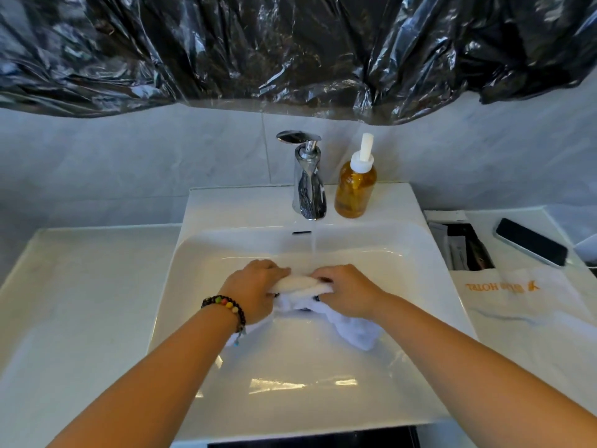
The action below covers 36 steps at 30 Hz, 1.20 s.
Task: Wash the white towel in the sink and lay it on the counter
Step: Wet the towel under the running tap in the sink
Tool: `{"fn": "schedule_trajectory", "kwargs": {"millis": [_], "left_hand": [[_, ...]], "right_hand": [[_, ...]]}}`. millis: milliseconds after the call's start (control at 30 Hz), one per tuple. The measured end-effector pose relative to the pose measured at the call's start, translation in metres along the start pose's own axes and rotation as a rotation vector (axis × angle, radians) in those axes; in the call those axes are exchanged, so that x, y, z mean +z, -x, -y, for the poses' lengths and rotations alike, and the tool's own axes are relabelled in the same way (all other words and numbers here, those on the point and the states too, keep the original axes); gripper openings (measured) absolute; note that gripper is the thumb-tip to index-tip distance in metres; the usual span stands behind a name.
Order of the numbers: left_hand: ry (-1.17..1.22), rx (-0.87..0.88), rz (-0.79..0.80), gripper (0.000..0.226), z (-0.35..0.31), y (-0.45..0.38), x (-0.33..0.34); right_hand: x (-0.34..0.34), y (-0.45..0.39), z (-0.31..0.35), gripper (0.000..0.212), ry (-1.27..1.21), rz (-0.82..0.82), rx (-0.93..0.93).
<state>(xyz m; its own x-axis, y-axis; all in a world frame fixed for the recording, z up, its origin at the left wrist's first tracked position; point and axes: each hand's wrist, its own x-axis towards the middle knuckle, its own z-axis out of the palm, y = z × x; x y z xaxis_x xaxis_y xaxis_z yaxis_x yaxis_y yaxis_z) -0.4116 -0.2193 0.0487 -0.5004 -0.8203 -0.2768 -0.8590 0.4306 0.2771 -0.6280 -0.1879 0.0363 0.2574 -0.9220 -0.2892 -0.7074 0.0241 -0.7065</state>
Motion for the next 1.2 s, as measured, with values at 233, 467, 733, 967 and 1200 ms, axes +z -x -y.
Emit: {"fn": "schedule_trajectory", "kwargs": {"millis": [233, 467, 733, 967, 1200], "left_hand": [[0.045, -0.145, -0.104, 0.073, 0.023, 0.018, 0.004], [-0.214, -0.173, 0.027, 0.085, 0.013, 0.018, 0.048], [-0.181, -0.185, -0.116, 0.067, 0.010, 0.014, 0.059], [0.123, -0.348, -0.103, 0.062, -0.008, 0.013, 0.043], [1.183, -0.372, -0.221, 0.025, -0.102, 0.034, -0.032]], "right_hand": [[0.015, 0.004, -0.002, 0.088, 0.316, -0.006, 0.141], [0.074, 0.014, -0.030, 0.073, 0.599, -0.270, 0.057], [0.058, -0.002, -0.031, 0.056, 0.525, -0.368, -0.053], [0.010, 0.004, 0.010, 0.016, -0.583, -0.651, 0.202], [-0.112, 0.018, 0.056, 0.009, -0.708, -0.882, 0.171]]}}
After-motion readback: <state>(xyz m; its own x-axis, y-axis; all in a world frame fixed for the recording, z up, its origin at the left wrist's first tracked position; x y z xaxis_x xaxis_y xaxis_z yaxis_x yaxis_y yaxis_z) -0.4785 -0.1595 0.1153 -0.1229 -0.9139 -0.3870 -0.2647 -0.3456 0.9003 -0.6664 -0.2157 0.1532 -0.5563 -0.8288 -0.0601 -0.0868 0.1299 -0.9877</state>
